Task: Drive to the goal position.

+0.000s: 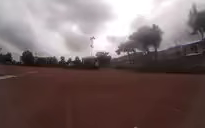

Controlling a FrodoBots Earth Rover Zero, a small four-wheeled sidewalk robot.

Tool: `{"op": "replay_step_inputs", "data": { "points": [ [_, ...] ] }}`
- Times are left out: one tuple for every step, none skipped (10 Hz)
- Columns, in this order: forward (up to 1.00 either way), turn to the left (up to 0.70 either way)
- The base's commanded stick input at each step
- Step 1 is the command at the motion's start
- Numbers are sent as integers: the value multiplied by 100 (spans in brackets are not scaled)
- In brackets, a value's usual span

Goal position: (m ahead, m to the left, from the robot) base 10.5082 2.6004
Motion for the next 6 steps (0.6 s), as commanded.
{"op": "replay_step_inputs", "data": {
  "points": [
    [100,0],
    [100,0],
    [100,0],
    [100,0],
    [100,0],
    [100,0]
  ]
}}
